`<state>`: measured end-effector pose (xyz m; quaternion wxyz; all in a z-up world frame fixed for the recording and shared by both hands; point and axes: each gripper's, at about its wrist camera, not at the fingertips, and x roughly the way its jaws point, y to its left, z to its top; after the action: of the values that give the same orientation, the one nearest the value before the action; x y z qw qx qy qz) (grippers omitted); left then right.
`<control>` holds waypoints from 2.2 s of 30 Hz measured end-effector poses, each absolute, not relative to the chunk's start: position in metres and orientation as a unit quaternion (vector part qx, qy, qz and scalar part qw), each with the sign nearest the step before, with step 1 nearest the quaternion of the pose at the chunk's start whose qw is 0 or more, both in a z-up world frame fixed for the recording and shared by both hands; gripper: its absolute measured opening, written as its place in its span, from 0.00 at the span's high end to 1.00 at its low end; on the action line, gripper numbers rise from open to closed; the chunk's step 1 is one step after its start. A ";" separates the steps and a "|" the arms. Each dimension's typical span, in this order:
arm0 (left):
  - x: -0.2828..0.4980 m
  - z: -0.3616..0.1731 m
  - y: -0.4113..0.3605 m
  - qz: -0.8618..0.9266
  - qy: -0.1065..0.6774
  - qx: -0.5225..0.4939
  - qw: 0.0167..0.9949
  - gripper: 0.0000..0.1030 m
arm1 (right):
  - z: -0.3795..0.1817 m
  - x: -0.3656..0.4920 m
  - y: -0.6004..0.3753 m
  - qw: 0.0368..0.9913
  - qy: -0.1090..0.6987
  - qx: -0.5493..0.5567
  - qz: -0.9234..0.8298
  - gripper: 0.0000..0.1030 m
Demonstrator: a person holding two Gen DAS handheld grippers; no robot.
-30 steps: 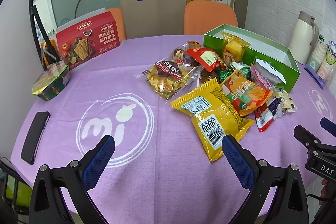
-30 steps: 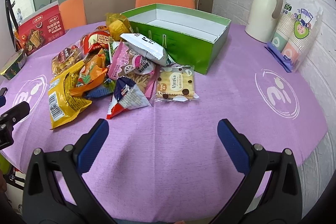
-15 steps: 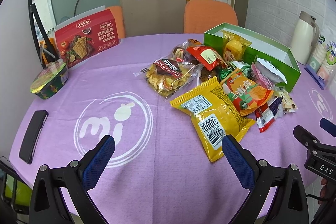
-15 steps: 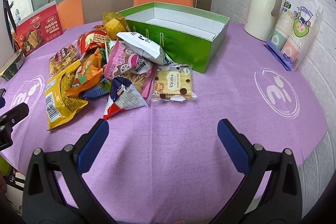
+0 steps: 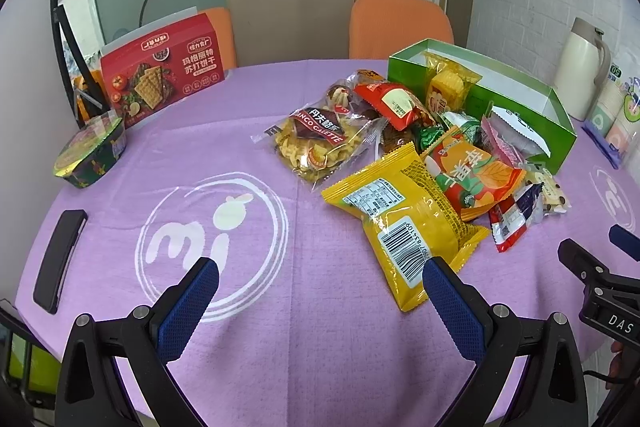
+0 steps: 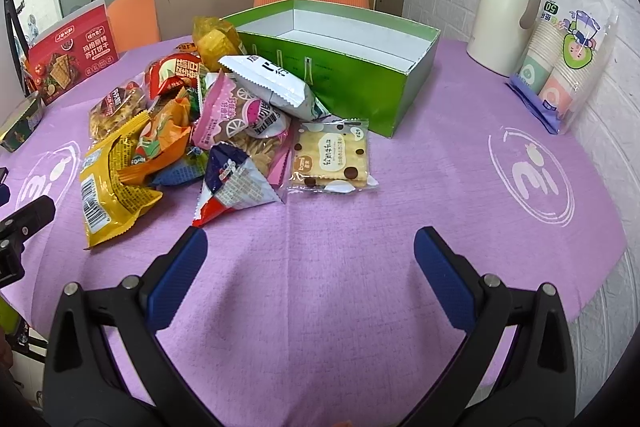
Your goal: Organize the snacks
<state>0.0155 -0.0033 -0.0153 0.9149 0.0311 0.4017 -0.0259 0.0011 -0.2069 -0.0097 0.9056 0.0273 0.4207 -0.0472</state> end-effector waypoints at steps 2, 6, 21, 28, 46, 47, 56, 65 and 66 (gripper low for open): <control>0.016 -0.016 -0.003 -0.026 0.402 0.031 0.915 0.00 | -0.011 0.002 -0.207 0.905 0.422 0.027 -0.047 0.00; 0.018 -0.017 -0.003 -0.026 0.404 0.031 0.914 0.00 | -0.012 0.004 -0.208 0.905 0.423 0.028 -0.044 0.00; 0.026 -0.024 0.003 -0.105 0.424 -0.023 0.899 0.03 | 0.009 0.069 -0.157 0.908 0.391 -0.005 0.150 0.05; 0.030 -0.025 0.011 -0.114 0.435 -0.028 0.892 0.28 | -0.004 0.088 -0.145 0.904 0.399 -0.051 0.147 0.48; 0.075 -0.044 0.001 -0.191 0.484 -0.091 0.849 0.62 | 0.007 0.086 -0.140 0.900 0.391 -0.044 0.186 0.49; 0.073 -0.042 0.004 -0.190 0.483 -0.086 0.850 0.63 | 0.009 0.086 -0.139 0.901 0.388 -0.044 0.190 0.47; 0.058 -0.028 0.033 -0.166 0.472 -0.088 0.861 0.51 | -0.013 0.096 -0.107 0.871 0.417 -0.103 0.238 0.43; 0.080 -0.049 0.030 -0.171 0.482 -0.136 0.849 0.38 | -0.022 0.085 -0.112 0.860 0.441 -0.074 0.246 0.79; 0.081 -0.050 0.029 -0.168 0.481 -0.132 0.851 0.40 | -0.021 0.085 -0.113 0.861 0.441 -0.066 0.245 0.80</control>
<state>0.0812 0.0287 -0.0495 0.8506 -0.1316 0.4807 -0.1676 0.0850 -0.1133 -0.0211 0.8608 -0.0655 0.4410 0.2454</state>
